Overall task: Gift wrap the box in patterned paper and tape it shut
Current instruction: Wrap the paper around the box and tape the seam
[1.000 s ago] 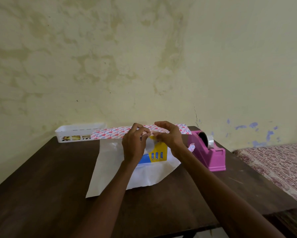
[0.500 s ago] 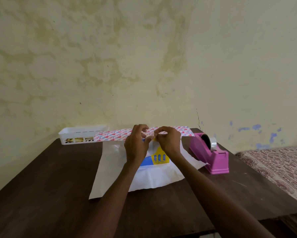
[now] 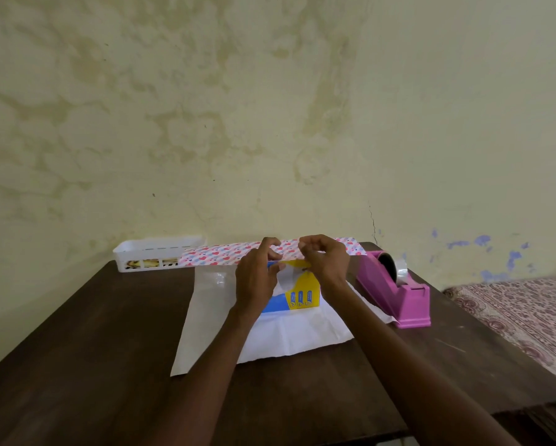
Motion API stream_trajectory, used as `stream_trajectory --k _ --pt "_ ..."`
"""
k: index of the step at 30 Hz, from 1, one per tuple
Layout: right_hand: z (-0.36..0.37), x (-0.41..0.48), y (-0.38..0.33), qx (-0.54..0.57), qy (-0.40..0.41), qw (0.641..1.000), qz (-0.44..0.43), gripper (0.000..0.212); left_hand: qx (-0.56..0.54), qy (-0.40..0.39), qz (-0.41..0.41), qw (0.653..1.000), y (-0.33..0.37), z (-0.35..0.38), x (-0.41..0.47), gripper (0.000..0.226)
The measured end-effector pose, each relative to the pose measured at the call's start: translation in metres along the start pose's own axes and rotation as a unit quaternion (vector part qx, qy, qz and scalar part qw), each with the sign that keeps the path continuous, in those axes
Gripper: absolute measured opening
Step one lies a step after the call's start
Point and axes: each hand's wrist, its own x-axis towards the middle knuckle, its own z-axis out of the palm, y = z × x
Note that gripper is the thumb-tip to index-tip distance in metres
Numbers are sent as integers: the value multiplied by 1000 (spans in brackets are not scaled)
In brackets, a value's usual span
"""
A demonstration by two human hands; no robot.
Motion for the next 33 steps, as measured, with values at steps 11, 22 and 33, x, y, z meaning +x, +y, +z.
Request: stream_trajectory --k 11,22,33 --pt "12 -10 -10 158 -23 938 308 14 -8 -6 22 1000 0 0 -1 48" --pt "44 2 3 40 50 952 301 22 -36 -11 -2 999 5 -8 -2 69" --pt "48 -5 -18 -16 65 949 308 21 -71 8 -7 997 5 -7 -3 64"
